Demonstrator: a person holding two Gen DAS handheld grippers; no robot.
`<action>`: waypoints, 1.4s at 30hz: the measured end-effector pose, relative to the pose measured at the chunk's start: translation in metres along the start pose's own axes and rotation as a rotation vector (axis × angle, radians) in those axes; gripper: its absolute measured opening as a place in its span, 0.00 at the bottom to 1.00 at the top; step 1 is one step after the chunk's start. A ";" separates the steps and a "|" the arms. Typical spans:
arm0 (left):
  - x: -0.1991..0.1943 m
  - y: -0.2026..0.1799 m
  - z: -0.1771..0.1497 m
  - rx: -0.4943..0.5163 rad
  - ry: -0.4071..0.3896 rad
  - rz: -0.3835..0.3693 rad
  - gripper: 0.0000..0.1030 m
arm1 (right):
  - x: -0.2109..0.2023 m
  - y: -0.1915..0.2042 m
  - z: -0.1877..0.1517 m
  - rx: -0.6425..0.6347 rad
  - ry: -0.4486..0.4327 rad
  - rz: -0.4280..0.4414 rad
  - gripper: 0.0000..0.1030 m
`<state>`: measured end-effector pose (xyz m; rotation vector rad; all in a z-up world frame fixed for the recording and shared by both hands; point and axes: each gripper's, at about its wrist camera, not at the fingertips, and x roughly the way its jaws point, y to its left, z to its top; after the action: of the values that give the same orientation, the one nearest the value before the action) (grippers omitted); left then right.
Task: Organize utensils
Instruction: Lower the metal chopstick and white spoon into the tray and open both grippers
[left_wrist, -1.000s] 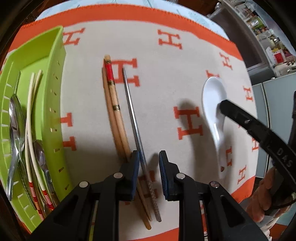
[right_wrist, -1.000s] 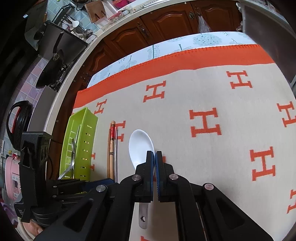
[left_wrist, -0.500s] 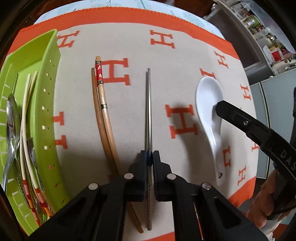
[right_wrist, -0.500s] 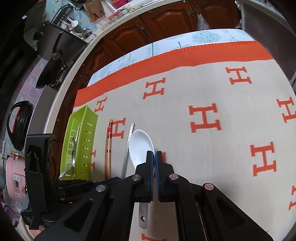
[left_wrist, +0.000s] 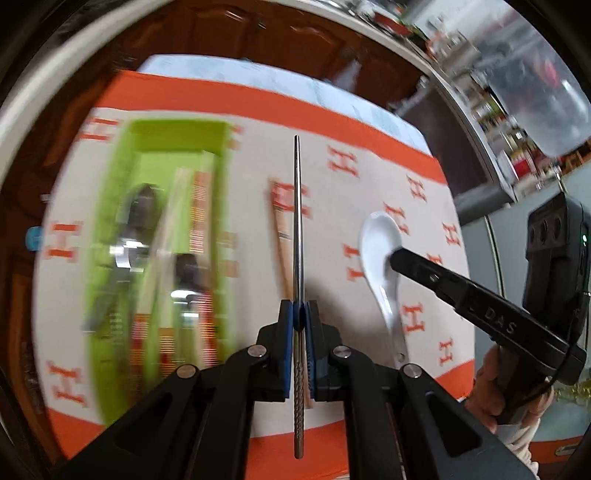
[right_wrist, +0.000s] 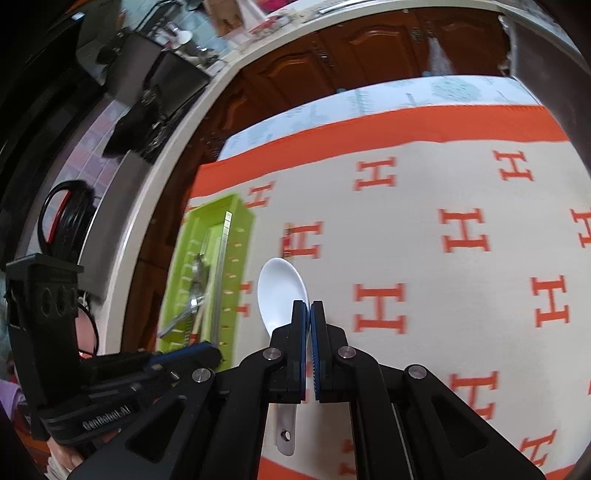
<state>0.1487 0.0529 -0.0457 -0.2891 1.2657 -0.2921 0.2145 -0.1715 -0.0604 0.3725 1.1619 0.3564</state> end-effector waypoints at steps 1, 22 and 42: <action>-0.006 0.011 0.000 -0.013 -0.015 0.018 0.04 | 0.003 0.012 0.000 -0.009 0.007 0.008 0.02; 0.019 0.093 -0.013 -0.081 -0.069 0.134 0.31 | 0.119 0.134 0.040 0.030 -0.036 -0.143 0.02; -0.022 0.109 -0.029 -0.132 -0.211 0.175 0.59 | 0.148 0.149 0.047 -0.085 -0.028 -0.187 0.07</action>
<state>0.1207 0.1609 -0.0742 -0.3111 1.0951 -0.0266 0.2993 0.0233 -0.0961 0.1918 1.1399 0.2357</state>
